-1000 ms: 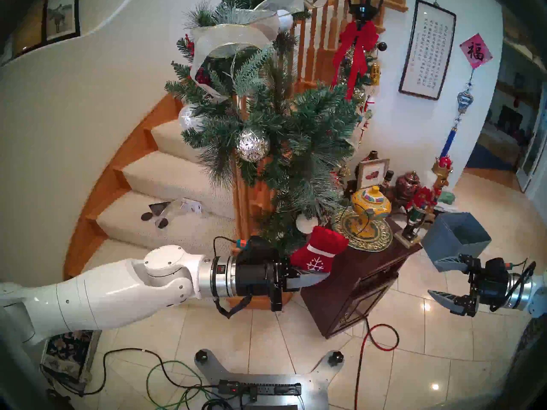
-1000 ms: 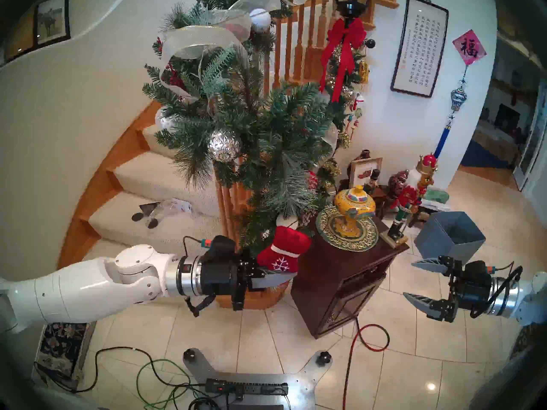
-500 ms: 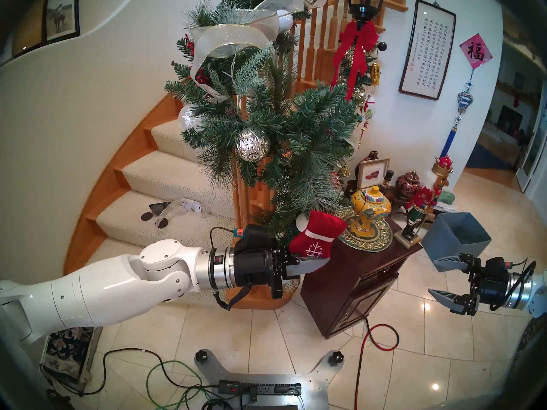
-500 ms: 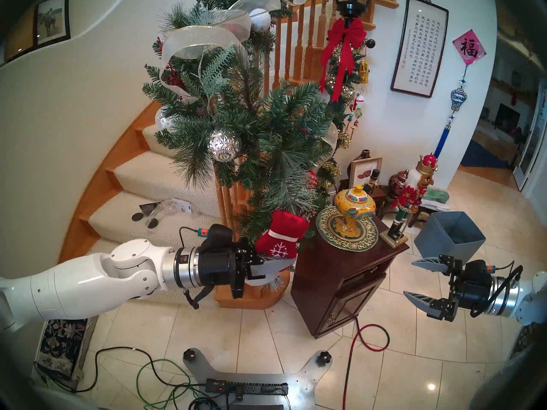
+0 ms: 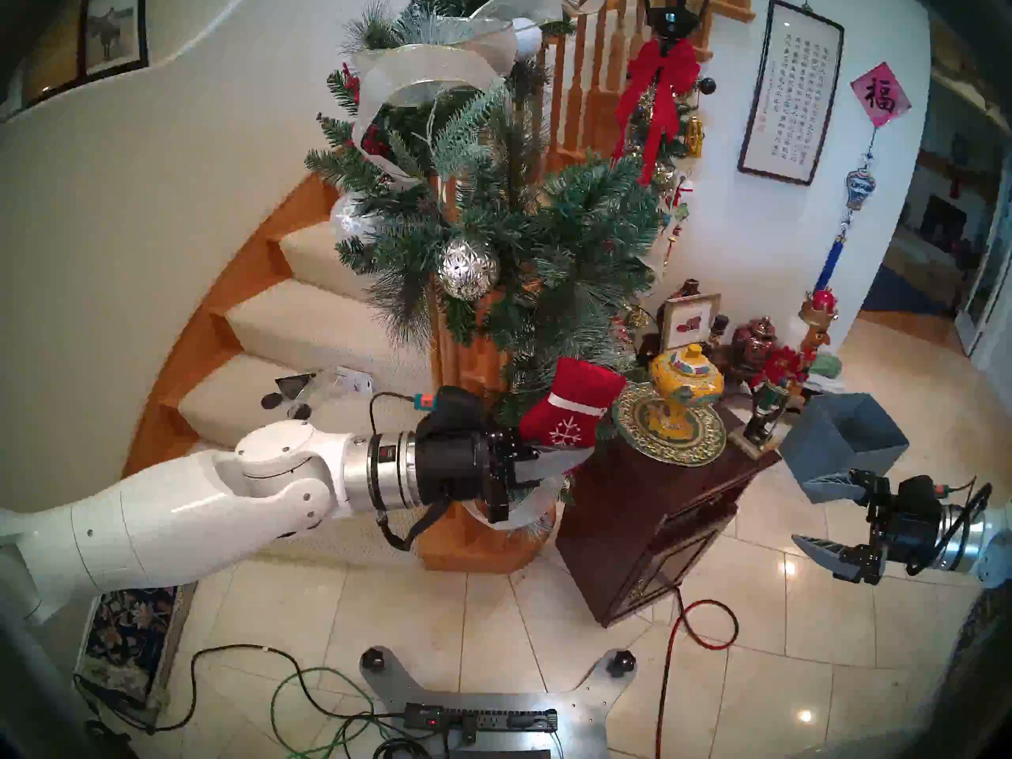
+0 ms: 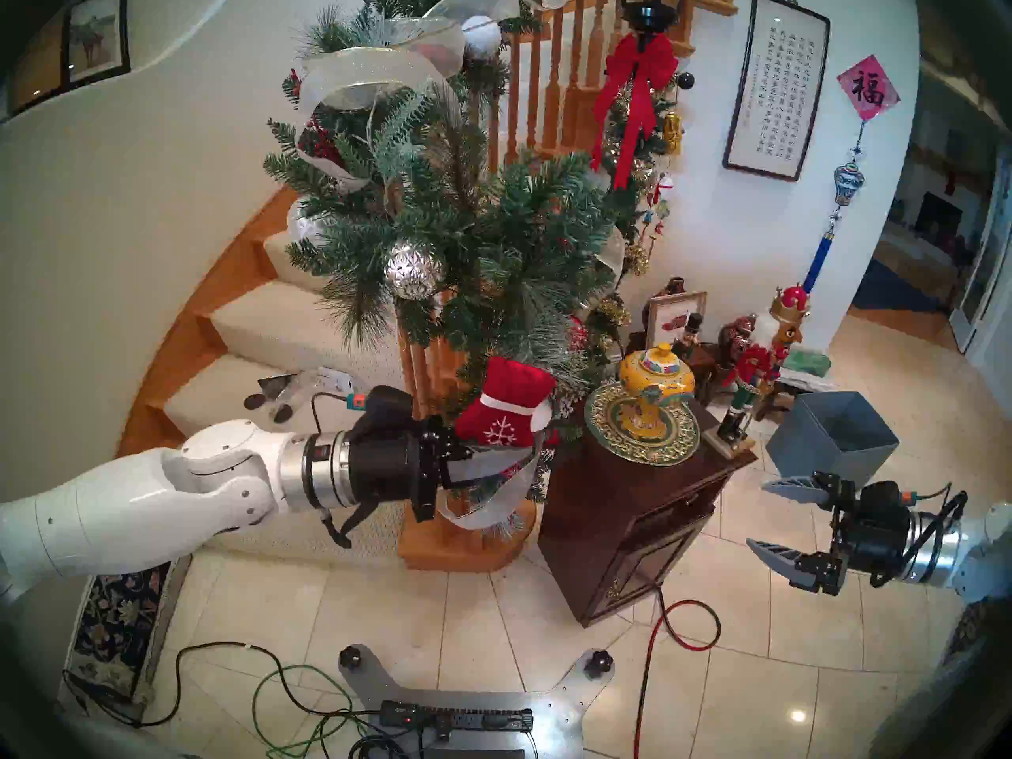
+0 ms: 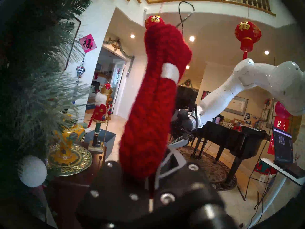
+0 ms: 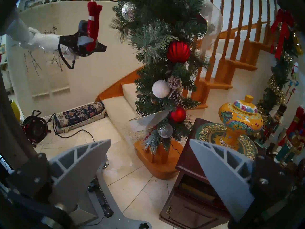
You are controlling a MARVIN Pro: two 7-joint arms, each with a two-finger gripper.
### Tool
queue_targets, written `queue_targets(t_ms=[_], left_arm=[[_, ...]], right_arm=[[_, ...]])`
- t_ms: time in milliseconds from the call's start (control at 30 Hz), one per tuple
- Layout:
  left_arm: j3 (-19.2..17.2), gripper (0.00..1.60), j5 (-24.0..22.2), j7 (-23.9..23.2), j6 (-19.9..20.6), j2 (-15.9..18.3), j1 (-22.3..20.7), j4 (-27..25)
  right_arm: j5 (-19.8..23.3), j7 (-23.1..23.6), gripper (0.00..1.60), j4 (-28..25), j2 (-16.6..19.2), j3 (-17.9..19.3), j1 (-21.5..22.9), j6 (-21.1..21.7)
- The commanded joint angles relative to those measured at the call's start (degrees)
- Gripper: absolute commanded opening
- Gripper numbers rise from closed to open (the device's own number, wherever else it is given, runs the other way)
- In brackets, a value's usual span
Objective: Hang the ornament onto the Christmas-tree-style decoration
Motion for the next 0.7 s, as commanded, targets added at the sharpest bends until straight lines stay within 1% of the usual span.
queue_targets(t_ms=[0,33,67,100,133,200,300,333,367,400,667], left_arm=[[-2.24,0.0,-2.99,-0.02,0.79,1.72,-1.38,-0.44],[-2.53,0.0,-3.51,0.02,0.88,1.88,-1.4,-0.42],[-2.75,0.0,-3.94,0.0,1.04,2.0,-1.44,-0.4],[-3.01,0.0,-4.35,-0.05,1.02,2.07,-1.47,-0.31],[-3.28,0.0,-4.86,-0.06,1.1,2.16,-1.47,-0.22],[-3.77,0.0,-5.76,-0.14,1.22,2.38,-1.52,-0.31],[-4.46,0.0,-7.29,-0.18,1.46,2.64,-1.53,-0.43],[-4.67,0.0,-7.76,-0.27,1.55,2.7,-1.54,-0.48],[-4.9,0.0,-8.39,-0.19,1.61,2.75,-1.46,-0.55],[-5.05,0.0,-8.82,-0.36,1.65,2.73,-1.46,-0.56],[-5.99,0.0,-11.89,-0.05,2.41,2.34,-1.63,-1.06]], right_arm=[[-0.03,6.04,1.6,0.05,-0.1,0.15,0.2,-0.02],[0.22,6.7,1.6,0.17,-0.05,0.15,0.27,-0.02],[-0.15,5.76,1.6,-0.01,-0.12,0.15,0.18,-0.02],[-0.24,5.52,1.6,-0.05,-0.13,0.15,0.15,-0.02],[0.09,6.38,1.6,0.11,-0.07,0.15,0.24,-0.02],[-0.28,5.44,1.6,-0.07,-0.14,0.15,0.14,-0.02],[0.09,6.42,1.6,0.12,-0.07,0.15,0.25,-0.02],[-0.24,5.56,1.6,-0.05,-0.13,0.15,0.16,-0.02],[0.24,6.8,1.6,0.19,-0.04,0.15,0.29,-0.02],[-0.14,5.83,1.6,0.01,-0.11,0.15,0.19,-0.02],[-0.1,5.96,1.6,0.03,-0.11,0.15,0.2,-0.02]])
